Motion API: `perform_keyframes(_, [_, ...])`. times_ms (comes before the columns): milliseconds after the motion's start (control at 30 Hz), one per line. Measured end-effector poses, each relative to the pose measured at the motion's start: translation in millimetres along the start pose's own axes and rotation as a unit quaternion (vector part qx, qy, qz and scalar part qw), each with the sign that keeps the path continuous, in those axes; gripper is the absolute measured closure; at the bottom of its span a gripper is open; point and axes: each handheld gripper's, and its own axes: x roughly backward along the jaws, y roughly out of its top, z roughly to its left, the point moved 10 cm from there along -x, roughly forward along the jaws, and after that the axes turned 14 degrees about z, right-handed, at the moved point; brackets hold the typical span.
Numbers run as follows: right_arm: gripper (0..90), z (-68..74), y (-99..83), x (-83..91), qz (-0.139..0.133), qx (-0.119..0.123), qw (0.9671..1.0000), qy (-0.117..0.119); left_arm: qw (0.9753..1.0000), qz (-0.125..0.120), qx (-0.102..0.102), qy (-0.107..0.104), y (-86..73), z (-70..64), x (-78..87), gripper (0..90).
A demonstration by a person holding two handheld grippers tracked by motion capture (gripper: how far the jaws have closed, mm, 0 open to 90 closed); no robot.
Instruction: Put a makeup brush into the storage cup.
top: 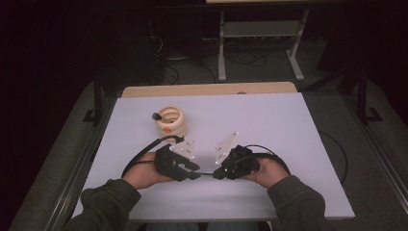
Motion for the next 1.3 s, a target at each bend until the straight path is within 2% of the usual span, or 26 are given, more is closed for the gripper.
perform_keyframes(100, [84.8,1.6,-1.6,0.5,-0.001,0.000,1.0000,0.000,0.9999,0.009,-0.004,0.003,-1.2,0.2,-0.7,69.5])
perform_keyframes(267, [84.8,0.8,-1.6,3.2,-0.007,0.000,0.9999,-0.008,0.9998,0.018,-0.003,-0.006,-0.7,-0.5,-4.9,71.7])
perform_keyframes(367, [84.8,0.5,-1.3,4.4,-0.010,0.003,0.9998,-0.014,0.9998,0.015,-0.002,-0.010,0.7,-1.2,-6.1,75.5])
perform_keyframes(467, [84.8,1.8,-1.8,5.0,-0.011,0.001,0.9999,-0.012,0.9998,0.015,-0.005,-0.013,1.1,-0.7,-5.4,83.2])
perform_keyframes(567, [84.7,1.9,-1.9,4.3,-0.013,0.003,0.9998,-0.012,0.9996,0.018,-0.005,-0.020,0.4,-2.3,-6.4,84.8])
perform_keyframes(667, [82.2,2.3,-1.5,0.6,-0.009,-0.002,0.9999,-0.010,0.9994,0.028,-0.009,-0.019,-1.3,-2.7,-8.0,85.4])
perform_keyframes(767, [75.9,2.4,-1.0,-2.5,-0.001,-0.001,0.9999,-0.012,0.9992,0.032,-0.008,-0.021,-2.3,-2.7,-8.8,85.5])
perform_keyframes(900, [76.6,1.3,-2.2,-5.3,0.010,0.000,0.9998,-0.018,0.9991,0.033,-0.006,-0.024,-3.3,-2.3,-8.8,85.5])
perform_keyframes(1067, [83.7,3.7,-1.1,-9.3,0.019,0.009,0.9996,-0.021,0.9992,0.031,-0.008,-0.022,-2.8,-3.4,-8.6,85.4])
perform_keyframes(1167, [84.2,4.3,-0.9,-9.4,0.017,0.011,0.9995,-0.023,0.9995,0.019,-0.001,-0.026,-2.2,-3.4,-8.2,84.2])
perform_keyframes(1233, [84.2,4.1,-1.5,-7.6,0.013,0.007,0.9996,-0.025,0.9996,0.012,0.007,-0.023,-2.4,-1.3,-7.1,74.5])
perform_keyframes(1300, [84.2,3.7,-2.4,-6.1,0.005,0.003,0.9997,-0.026,0.9996,0.000,0.016,-0.023,-2.4,-0.2,-6.0,70.8])
